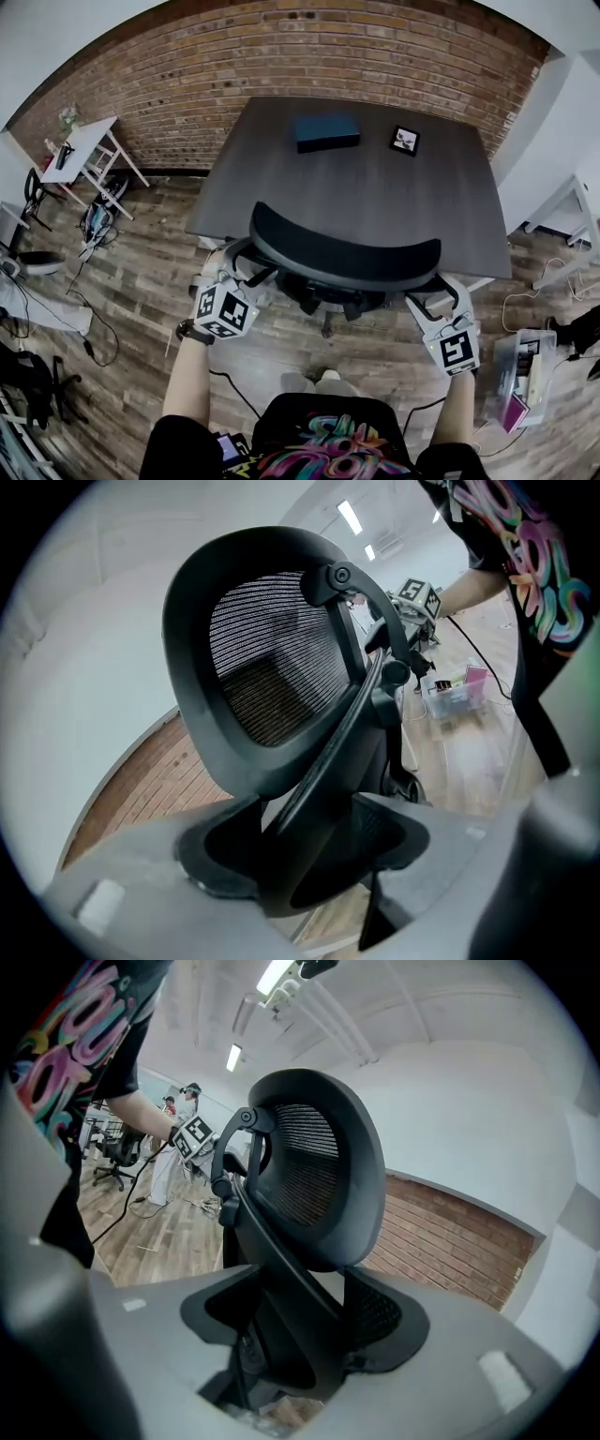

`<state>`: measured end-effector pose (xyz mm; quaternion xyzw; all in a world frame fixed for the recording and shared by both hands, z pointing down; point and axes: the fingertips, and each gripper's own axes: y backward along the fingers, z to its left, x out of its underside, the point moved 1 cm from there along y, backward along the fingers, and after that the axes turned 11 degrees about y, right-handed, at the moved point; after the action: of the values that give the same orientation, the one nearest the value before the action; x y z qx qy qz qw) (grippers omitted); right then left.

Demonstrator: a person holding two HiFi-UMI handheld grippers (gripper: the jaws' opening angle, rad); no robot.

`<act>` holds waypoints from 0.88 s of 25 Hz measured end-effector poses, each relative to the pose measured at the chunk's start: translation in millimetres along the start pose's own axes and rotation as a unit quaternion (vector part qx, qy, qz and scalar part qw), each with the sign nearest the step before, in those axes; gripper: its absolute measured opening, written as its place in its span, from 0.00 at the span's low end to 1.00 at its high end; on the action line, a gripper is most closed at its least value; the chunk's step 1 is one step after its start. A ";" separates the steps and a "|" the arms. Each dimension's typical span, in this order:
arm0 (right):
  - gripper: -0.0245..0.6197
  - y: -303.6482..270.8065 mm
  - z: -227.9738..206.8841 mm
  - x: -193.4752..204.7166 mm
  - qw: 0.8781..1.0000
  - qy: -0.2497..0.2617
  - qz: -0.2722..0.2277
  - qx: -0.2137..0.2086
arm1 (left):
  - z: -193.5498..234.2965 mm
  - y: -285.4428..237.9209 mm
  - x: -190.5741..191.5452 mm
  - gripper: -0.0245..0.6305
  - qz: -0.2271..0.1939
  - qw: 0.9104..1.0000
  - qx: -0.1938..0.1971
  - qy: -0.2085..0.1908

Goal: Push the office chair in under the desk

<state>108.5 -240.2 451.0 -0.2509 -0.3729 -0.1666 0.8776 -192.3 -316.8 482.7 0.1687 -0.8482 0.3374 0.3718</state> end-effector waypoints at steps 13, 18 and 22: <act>0.48 -18.7 -22.1 7.2 1.000 -0.019 0.015 -0.018 | 11.8 -17.3 -7.4 0.50 -0.014 1.000 0.010 -0.003; 0.48 -19.2 -24.9 11.1 0.999 -0.019 0.018 -0.026 | 9.0 -19.2 -8.6 0.50 -0.018 1.000 0.009 -0.004; 0.48 -20.5 -25.9 11.0 1.000 -0.011 0.008 -0.026 | 9.0 -19.5 -8.3 0.50 -0.018 1.000 0.006 -0.006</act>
<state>120.9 -272.8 450.2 -0.2784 -0.3758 -0.1669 0.8680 -180.9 -336.6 480.8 0.1876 -0.8452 0.3346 0.3721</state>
